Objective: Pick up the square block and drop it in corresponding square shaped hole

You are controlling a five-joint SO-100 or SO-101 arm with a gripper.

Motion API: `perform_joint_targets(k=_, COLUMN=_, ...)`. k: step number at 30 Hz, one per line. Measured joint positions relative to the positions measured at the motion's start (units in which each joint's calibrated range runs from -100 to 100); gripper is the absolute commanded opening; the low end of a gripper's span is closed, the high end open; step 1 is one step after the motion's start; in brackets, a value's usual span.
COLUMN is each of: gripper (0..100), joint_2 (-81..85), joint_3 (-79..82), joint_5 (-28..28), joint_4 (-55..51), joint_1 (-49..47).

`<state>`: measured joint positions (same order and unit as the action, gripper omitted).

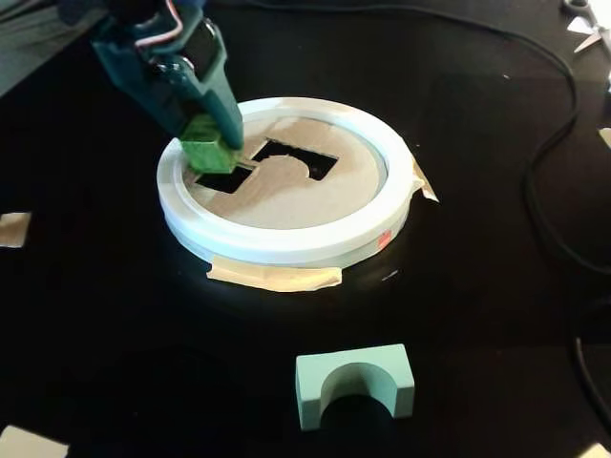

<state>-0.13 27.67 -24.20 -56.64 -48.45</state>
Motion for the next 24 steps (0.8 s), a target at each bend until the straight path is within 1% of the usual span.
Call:
perform_joint_targets(k=4, gripper=34, joint_2=-1.9, joint_3=0.1, joint_5=-0.1, joint_4=1.6, joint_1=0.1)
perform_joint_targets(k=6, gripper=43, joint_2=-1.9, joint_3=0.0, joint_5=-0.1, joint_4=1.8, joint_1=-0.4)
perform_joint_targets(k=7, gripper=49, joint_2=-1.9, joint_3=0.0, joint_5=-0.1, joint_4=1.8, joint_1=-0.6)
perform_joint_targets(k=8, gripper=57, joint_2=-1.9, joint_3=0.0, joint_5=-0.1, joint_4=1.8, joint_1=-0.6)
perform_joint_targets(k=9, gripper=74, joint_2=-1.9, joint_3=0.0, joint_5=-0.1, joint_4=1.8, joint_1=-0.5)
perform_joint_targets(k=10, gripper=82, joint_2=-1.9, joint_3=0.0, joint_5=-0.1, joint_4=1.8, joint_1=-0.2)
perform_joint_targets(k=11, gripper=89, joint_2=-1.9, joint_3=0.0, joint_5=-0.1, joint_4=1.8, joint_1=-0.1)
perform_joint_targets(k=13, gripper=98, joint_2=-1.9, joint_3=0.0, joint_5=-0.1, joint_4=1.8, joint_1=-0.2)
perform_joint_targets(k=14, gripper=100, joint_2=-1.9, joint_3=0.0, joint_5=-0.1, joint_4=1.8, joint_1=-0.3)
perform_joint_targets(k=24, gripper=100, joint_2=-1.9, joint_3=0.0, joint_5=-0.1, joint_4=1.8, joint_1=-2.7)
